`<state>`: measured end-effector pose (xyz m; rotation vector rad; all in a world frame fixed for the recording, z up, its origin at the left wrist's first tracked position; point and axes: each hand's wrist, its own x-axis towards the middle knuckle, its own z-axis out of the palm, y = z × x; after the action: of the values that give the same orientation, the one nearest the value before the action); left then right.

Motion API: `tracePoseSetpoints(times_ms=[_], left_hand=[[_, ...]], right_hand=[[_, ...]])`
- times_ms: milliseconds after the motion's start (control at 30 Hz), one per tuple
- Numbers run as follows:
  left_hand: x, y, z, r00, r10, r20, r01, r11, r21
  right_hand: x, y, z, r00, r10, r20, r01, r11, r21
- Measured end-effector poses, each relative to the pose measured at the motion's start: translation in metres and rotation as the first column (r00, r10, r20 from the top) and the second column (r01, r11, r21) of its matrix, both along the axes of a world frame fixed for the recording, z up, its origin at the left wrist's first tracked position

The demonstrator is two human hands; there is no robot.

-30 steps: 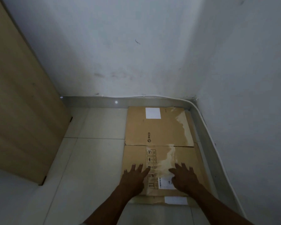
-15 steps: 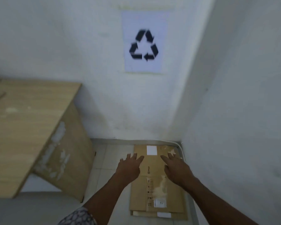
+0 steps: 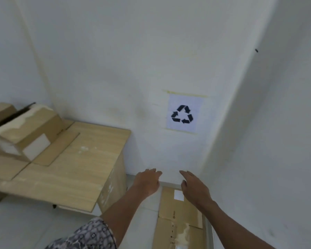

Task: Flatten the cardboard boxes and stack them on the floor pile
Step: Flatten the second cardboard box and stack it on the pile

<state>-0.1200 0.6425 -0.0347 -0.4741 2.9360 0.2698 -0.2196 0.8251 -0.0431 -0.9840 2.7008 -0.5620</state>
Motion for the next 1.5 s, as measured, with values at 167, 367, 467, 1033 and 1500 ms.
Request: tracePoseSetpoints(times_ms=[167,367,467,1033,1500], left_hand=[[0.051,-0.058,0.012,0.999,0.031,0.014,-0.030,0.999,-0.030],[0.132,-0.168,0.023,0.996,0.086,-0.003,-0.086,0.995,-0.048],[0.172,-0.232,0.029,0.992,0.117,-0.035,-0.119,0.992,-0.039],[0.307,-0.522,0.042,0.959,0.240,-0.154,-0.257,0.961,-0.103],[0.302,-0.740,0.052,0.962,0.260,-0.080,-0.270,0.950,-0.157]], right_hand=[[0.029,-0.060,0.009,0.999,0.038,-0.008,-0.038,0.999,0.013],[0.084,-0.170,0.020,0.998,0.060,-0.022,-0.060,0.998,0.018],[0.118,-0.235,0.024,0.996,0.086,-0.019,-0.086,0.996,0.017],[0.231,-0.553,0.043,0.952,0.300,-0.063,-0.302,0.953,-0.017],[0.226,-0.765,0.045,0.947,0.320,-0.003,-0.320,0.946,-0.053]])
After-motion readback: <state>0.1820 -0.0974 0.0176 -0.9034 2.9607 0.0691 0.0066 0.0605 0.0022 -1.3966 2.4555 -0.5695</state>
